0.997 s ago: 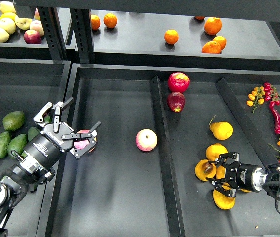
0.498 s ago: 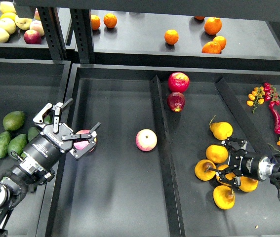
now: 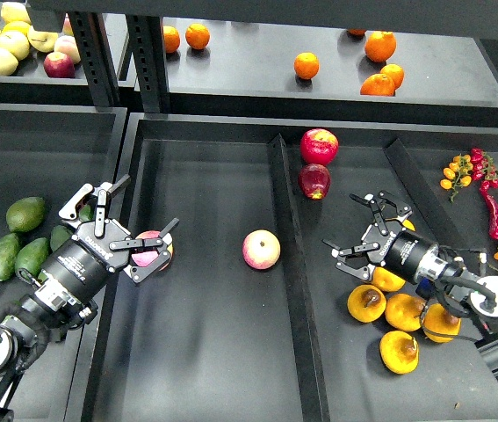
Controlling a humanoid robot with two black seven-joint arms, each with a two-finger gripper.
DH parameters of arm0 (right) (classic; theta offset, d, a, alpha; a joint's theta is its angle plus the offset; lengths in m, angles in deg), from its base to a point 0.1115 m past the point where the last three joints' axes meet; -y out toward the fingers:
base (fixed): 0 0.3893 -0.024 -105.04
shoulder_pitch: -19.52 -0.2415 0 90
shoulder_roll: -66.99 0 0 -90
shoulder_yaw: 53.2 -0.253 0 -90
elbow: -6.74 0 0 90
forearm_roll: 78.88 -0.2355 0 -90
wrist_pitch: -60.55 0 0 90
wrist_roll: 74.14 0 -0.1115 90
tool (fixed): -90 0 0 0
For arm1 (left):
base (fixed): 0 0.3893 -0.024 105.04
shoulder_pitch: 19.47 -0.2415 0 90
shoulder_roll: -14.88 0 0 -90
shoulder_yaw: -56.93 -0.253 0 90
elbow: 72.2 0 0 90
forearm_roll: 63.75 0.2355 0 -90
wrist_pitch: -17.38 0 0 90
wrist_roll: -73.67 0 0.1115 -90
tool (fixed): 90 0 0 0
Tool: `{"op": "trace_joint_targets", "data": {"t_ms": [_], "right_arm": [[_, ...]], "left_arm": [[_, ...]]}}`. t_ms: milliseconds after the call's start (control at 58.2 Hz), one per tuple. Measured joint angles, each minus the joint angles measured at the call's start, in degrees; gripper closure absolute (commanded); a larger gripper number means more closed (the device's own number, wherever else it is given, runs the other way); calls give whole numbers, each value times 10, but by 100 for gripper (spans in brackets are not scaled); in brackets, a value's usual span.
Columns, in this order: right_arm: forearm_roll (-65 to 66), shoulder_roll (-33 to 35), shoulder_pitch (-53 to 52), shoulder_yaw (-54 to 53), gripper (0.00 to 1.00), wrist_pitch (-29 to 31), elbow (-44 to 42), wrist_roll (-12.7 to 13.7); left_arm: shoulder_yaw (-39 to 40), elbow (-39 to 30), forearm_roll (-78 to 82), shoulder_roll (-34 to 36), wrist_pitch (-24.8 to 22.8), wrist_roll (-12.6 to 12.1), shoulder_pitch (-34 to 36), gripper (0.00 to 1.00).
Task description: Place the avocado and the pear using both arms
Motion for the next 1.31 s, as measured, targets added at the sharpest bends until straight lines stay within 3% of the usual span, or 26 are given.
{"op": "trace_joint_targets", "data": {"t_ms": [309, 859, 894, 1083, 1306], "right_arm": [[0, -74, 45, -38, 1, 0, -13, 0], [-4, -79, 87, -100, 1, 0, 5, 0], [-4, -79, 87, -100, 1, 0, 8, -4], [-24, -79, 88, -100, 1, 0, 18, -86], [-140, -79, 134, -84, 1, 0, 83, -101]], "left_arm": [[0, 0, 0, 0, -8, 0, -5, 0], [-9, 0, 0, 0, -17, 0, -11, 0], [-10, 0, 0, 0, -17, 0, -11, 0], [-11, 0, 0, 0, -19, 0, -11, 0], [-11, 0, 0, 0, -42, 0, -30, 0]]}}
